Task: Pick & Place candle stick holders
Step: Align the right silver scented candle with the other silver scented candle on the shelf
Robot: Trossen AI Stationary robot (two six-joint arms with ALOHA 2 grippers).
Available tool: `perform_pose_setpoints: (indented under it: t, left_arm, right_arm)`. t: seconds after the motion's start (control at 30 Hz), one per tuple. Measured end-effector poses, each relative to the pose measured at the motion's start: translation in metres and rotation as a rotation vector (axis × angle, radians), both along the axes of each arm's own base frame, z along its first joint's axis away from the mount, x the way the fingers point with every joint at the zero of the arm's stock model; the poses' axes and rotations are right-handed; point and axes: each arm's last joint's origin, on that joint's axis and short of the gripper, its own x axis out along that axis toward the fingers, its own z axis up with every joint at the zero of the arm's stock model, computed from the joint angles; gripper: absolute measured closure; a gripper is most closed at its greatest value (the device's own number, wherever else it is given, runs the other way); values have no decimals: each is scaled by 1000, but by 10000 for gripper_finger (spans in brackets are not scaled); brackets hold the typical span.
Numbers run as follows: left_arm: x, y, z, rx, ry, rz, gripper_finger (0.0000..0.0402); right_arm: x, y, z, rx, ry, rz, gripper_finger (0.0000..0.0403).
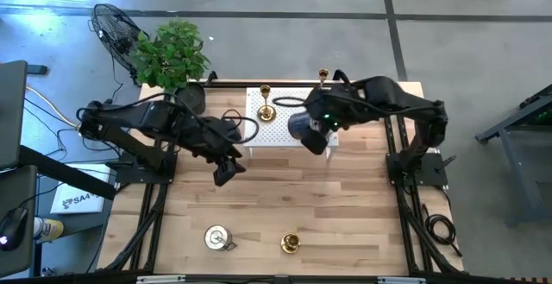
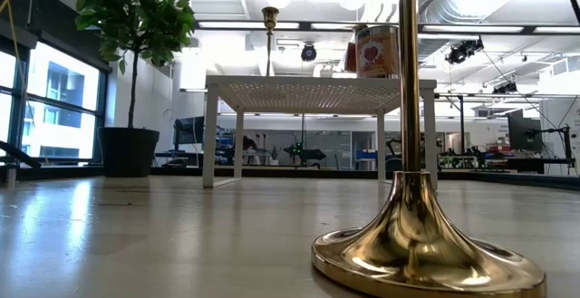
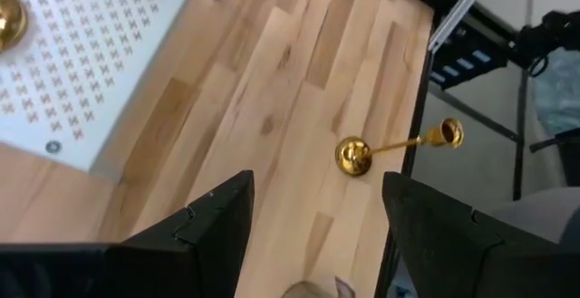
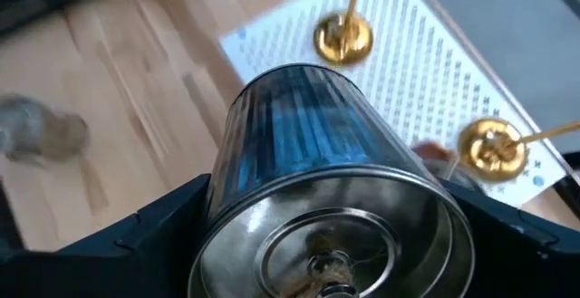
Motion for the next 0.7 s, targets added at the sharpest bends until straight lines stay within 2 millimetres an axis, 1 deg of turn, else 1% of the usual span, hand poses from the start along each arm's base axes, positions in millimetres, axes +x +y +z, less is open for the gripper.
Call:
perform_pose_setpoints:
  t: [0.07,0.17,0.43,0.57,0.7]
  left_arm:
    - [-2,-3,-2,3,24,11,160]
    - [-5,-6,-3,17,41,32,160]
    - [-6,-8,-3,45,35,54,160]
    - [-6,-8,-3,45,35,55,160]
    - [-6,-8,-3,40,35,64,160]
  right_arm:
    - [5,-3,-9,7,47,6,51]
    - [13,-7,-18,3,77,8,51]
    - [28,-6,-28,-26,92,44,51]
    - [41,-6,-38,-39,114,65,51]
    - [54,-6,-52,-41,160,96,51]
